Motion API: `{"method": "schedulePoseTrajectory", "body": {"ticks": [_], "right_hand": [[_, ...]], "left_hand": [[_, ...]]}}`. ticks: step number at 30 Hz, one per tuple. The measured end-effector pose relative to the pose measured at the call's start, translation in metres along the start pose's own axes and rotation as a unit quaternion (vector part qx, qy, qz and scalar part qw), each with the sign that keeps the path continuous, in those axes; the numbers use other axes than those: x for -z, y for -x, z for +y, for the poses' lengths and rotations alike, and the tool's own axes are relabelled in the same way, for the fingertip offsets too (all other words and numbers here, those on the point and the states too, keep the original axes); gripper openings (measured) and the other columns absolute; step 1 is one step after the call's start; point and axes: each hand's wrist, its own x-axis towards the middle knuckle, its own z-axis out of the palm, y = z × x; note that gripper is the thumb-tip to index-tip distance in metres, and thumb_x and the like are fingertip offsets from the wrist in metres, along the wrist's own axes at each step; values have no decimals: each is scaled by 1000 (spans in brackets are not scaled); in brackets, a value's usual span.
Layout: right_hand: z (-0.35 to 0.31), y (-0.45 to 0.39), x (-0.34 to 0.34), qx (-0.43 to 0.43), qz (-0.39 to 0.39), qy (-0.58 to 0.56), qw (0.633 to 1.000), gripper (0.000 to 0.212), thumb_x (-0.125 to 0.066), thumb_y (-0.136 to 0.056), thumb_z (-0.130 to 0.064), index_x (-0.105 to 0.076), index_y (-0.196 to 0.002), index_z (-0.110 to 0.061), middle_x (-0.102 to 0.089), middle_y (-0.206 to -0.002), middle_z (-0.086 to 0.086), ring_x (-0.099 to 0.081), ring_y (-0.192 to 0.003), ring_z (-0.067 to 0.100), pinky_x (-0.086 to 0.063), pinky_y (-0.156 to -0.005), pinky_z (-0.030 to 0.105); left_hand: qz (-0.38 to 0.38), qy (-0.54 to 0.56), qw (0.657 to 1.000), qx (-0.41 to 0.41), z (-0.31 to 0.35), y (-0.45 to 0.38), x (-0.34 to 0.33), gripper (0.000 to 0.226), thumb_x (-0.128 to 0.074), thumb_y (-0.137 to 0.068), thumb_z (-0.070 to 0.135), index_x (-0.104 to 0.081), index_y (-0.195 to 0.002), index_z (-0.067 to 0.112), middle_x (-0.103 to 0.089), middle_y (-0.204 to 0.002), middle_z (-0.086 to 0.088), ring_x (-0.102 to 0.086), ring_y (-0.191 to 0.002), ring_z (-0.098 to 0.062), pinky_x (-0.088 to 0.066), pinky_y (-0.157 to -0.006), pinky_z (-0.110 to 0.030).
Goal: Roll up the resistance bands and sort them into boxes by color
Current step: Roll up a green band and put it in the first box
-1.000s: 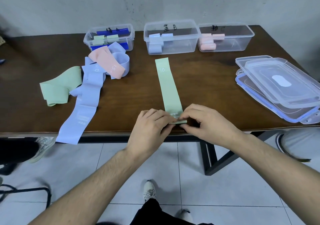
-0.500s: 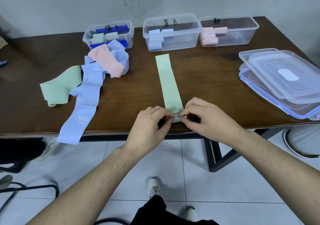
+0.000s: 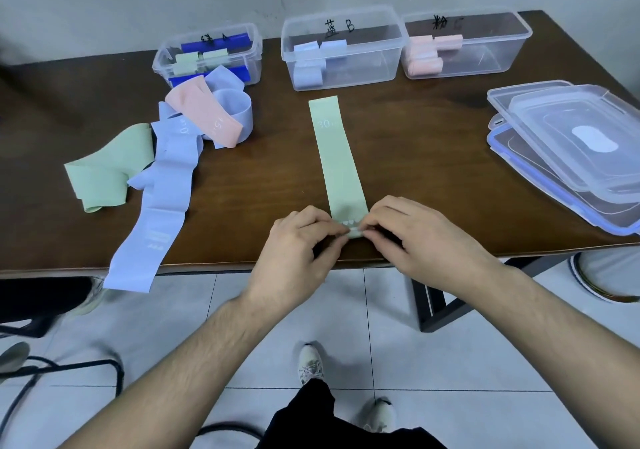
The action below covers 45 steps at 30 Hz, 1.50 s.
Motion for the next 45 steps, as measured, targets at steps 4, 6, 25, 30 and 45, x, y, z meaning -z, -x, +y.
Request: {"method": "schedulePoseTrajectory", "body": {"ticks": [4,6,25,30,45], "right_hand": [[-1,-6,2,-31,-28,-9,999,12,-57,-99,-21,-68,-103,-19,-58,-99,-11,-50,-86,3,-35,-75,10],[1,-9,0,-40,-28,-8,999,11,-57,-99,-21,-68,-102,-21,-57,-98,-13,-49,-87,5,-35,-77,12],[8,-14,-2,22,15,28,999,22,-59,-95,-25,-73,-109,-16,-60,-101,-6,-50,-88,14,-46,-81,23],[11,-14,-4,28,11,22,999,22,-65,-94,-20,-72,-114,-15,-59,-103,-4,-52,-89,13,-47,-82,23],[3,2,2,5,15,13,1000,22,-66,-94,-24,-74,-114,-21,-56,-98,-12,-43,-86,10,-41,-77,18]], "left_hand": [[-1,13,1000,12,3,-2,2,11,-68,-90,21,-71,-101,23,-63,-94,12,-55,-81,-10,-47,-74,-39],[6,9,1000,13,3,-3,1,9,-69,-91,19,-72,-99,20,-62,-94,9,-57,-81,-11,-49,-73,-41],[14,-47,999,2,-4,-11,-3,17,-67,-88,31,-72,-101,21,-62,-98,9,-54,-70,-9,-47,-74,-37],[3,-30,999,11,-8,-15,-2,14,-71,-87,24,-73,-101,22,-61,-97,11,-40,-68,1,-44,-76,-33],[-36,-86,995,-34,3,-7,10,24,-54,-96,37,-74,-106,29,-59,-100,13,-61,-79,-14,-44,-76,-36]]}}
